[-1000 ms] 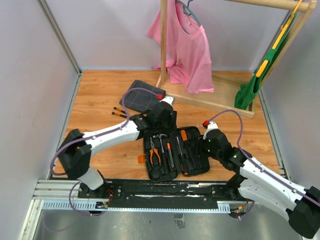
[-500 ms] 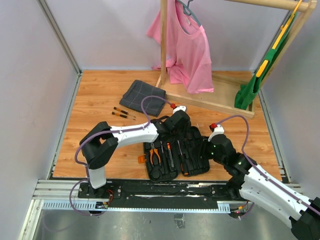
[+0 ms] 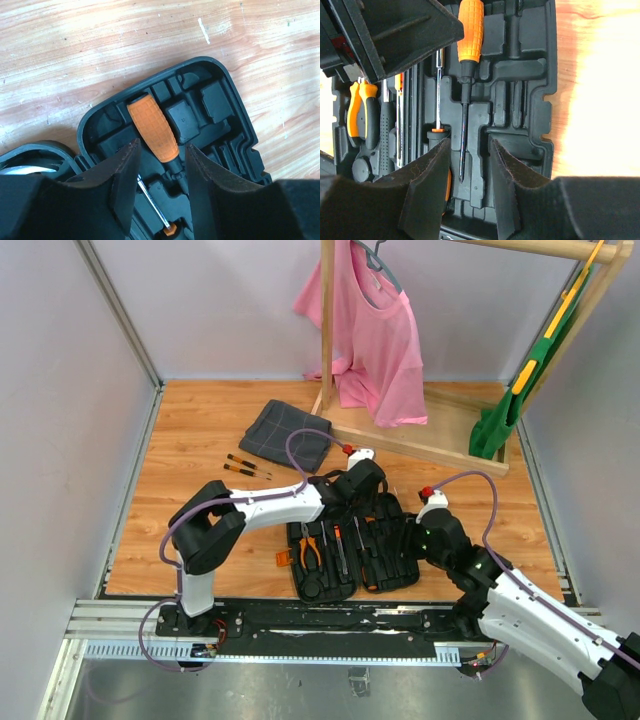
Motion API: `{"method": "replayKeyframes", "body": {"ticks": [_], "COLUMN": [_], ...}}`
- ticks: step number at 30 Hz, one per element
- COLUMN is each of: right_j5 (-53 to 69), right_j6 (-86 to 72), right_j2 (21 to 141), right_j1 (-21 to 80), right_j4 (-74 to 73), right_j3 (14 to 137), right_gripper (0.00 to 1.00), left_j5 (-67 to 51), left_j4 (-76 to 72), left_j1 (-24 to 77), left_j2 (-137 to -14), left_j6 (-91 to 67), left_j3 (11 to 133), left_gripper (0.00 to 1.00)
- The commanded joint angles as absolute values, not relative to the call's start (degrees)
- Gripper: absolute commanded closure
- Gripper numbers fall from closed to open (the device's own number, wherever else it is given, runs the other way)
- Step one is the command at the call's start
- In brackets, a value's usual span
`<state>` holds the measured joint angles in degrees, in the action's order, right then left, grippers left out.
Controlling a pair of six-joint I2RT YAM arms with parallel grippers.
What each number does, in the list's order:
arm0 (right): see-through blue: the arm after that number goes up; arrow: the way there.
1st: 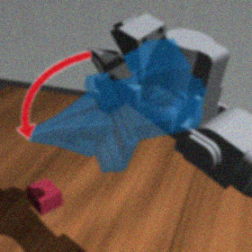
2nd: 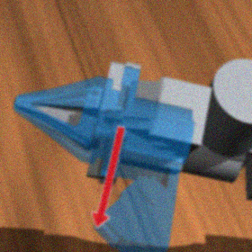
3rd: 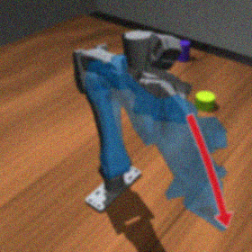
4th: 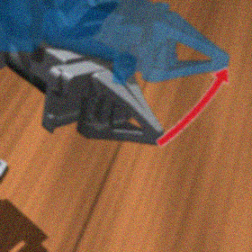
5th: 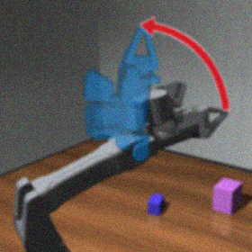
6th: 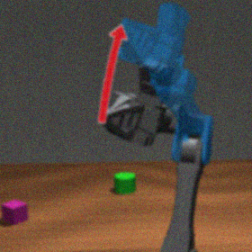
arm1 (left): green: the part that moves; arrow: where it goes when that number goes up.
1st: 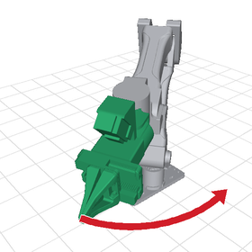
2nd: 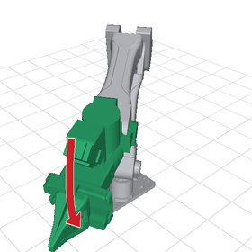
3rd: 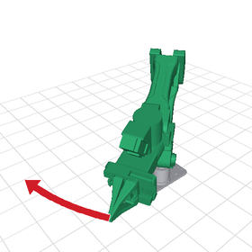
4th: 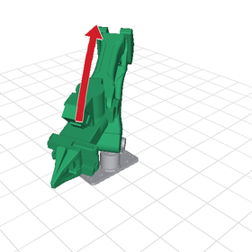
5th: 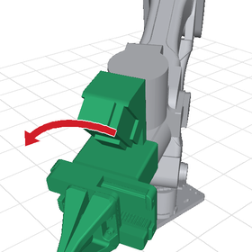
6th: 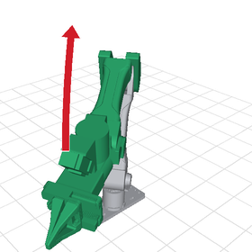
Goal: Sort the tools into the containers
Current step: Place the screwdriver in the storage box.
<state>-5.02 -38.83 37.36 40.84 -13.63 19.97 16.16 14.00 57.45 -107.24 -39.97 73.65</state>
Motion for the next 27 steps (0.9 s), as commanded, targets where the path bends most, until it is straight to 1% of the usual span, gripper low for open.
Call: {"method": "replayKeyframes", "body": {"ticks": [1, 4, 9, 16, 19, 27], "right_j5": [-5.06, -4.84, -4.75, -4.74, -4.39, 1.84], "right_j6": [-39.18, -39.49, -39.99, -38.76, -37.93, -37.08], "right_j2": [37.61, 37.61, 37.7, 38.03, 38.98, 43.65], "right_j1": [39.88, 39.89, 39.88, 39.9, 39.87, 39.83], "right_j4": [-14.62, -14.66, -14.61, -16.14, -17.56, -18.01], "right_j3": [19.86, 19.67, 19.25, 20.06, 21.43, 24.54], "right_gripper": [0.61, 0.61, 0.61, 0.62, 0.65, 0.76], "left_j5": [17.97, 17.47, 16.73, 16.52, 16.54, 16.86], "left_j4": [14.5, 14.27, 13.43, 13.02, 13.01, 12.93], "left_j1": [57.54, 57.54, 57.56, 57.56, 57.51, 57.53], "left_j2": [-109.59, -110.72, -112.06, -113.62, -113.82, -113.91], "left_j6": [-40.69, -40.67, -40.59, -40.61, -40.58, -40.56], "left_j3": [76.18, 76.56, 76.12, 74.84, 74.25, 73.41], "left_gripper": [0.56, 0.59, 0.6, 0.66, 0.67, 0.69]}}
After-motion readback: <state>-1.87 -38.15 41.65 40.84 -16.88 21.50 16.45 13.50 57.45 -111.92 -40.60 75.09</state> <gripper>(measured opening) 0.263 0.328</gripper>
